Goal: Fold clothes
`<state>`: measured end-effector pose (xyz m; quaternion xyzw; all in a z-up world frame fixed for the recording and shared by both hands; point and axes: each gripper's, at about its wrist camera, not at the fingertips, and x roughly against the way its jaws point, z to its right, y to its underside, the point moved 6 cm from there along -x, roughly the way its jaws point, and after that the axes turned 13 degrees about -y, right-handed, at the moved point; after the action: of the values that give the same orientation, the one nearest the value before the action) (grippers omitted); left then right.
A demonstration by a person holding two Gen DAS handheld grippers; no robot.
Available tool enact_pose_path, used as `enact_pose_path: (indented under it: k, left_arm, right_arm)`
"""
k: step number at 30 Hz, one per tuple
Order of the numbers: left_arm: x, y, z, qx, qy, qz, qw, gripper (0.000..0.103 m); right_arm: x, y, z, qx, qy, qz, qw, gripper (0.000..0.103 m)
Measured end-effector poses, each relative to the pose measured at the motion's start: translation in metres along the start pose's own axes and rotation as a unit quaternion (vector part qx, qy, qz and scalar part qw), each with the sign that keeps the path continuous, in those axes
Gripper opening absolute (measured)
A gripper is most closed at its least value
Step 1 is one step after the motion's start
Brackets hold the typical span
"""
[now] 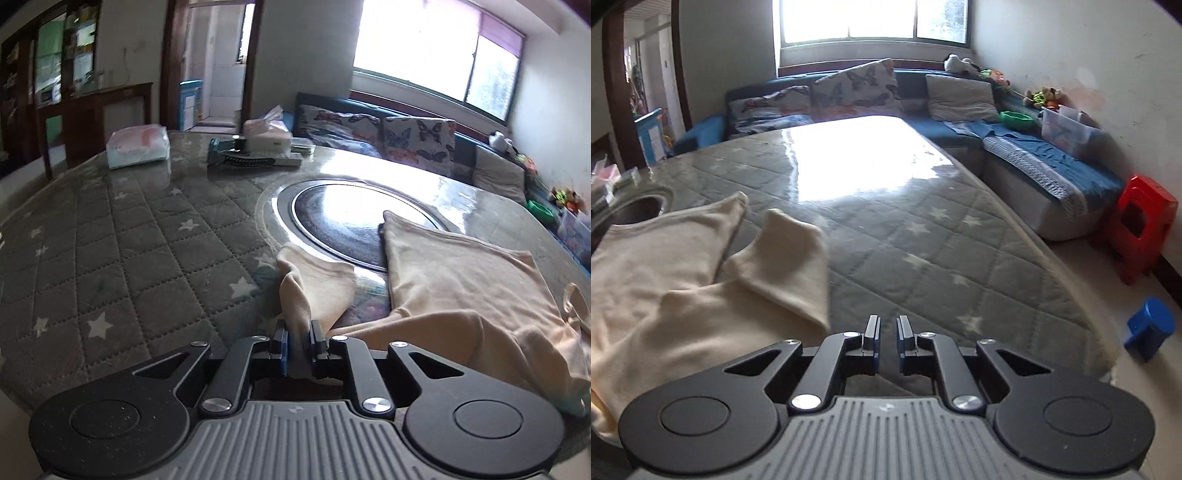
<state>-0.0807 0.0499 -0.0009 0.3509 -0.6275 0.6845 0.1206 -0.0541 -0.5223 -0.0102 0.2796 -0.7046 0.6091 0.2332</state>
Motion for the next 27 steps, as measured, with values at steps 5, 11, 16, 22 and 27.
enact_pose_path:
  k: [5,11,16,22,27]
  left_arm:
    - [0.019,-0.009,0.007,-0.026,0.009,0.029,0.9992,0.015]
    - [0.034,-0.022,0.007,-0.045,0.002,0.059,0.9973,0.021]
    - [0.015,-0.030,-0.032,-0.006,-0.074,0.034,0.9967,0.022]
    - [0.020,-0.037,-0.007,-0.030,-0.026,0.058,0.9975,0.027]
    - [0.015,-0.044,0.068,-0.069,0.076,0.064,0.9926,0.033]
  right_arm:
    - [0.002,-0.010,-0.006,0.032,-0.020,0.017,0.999,0.037]
    - [-0.029,-0.011,-0.054,0.113,-0.055,-0.009,0.992,0.056]
    - [-0.045,-0.015,-0.050,0.132,-0.030,-0.013,0.991,0.062]
    - [-0.038,-0.033,-0.001,0.060,0.041,0.021,0.997,0.062]
    - [-0.019,-0.033,0.025,0.030,0.068,0.034,0.997,0.062]
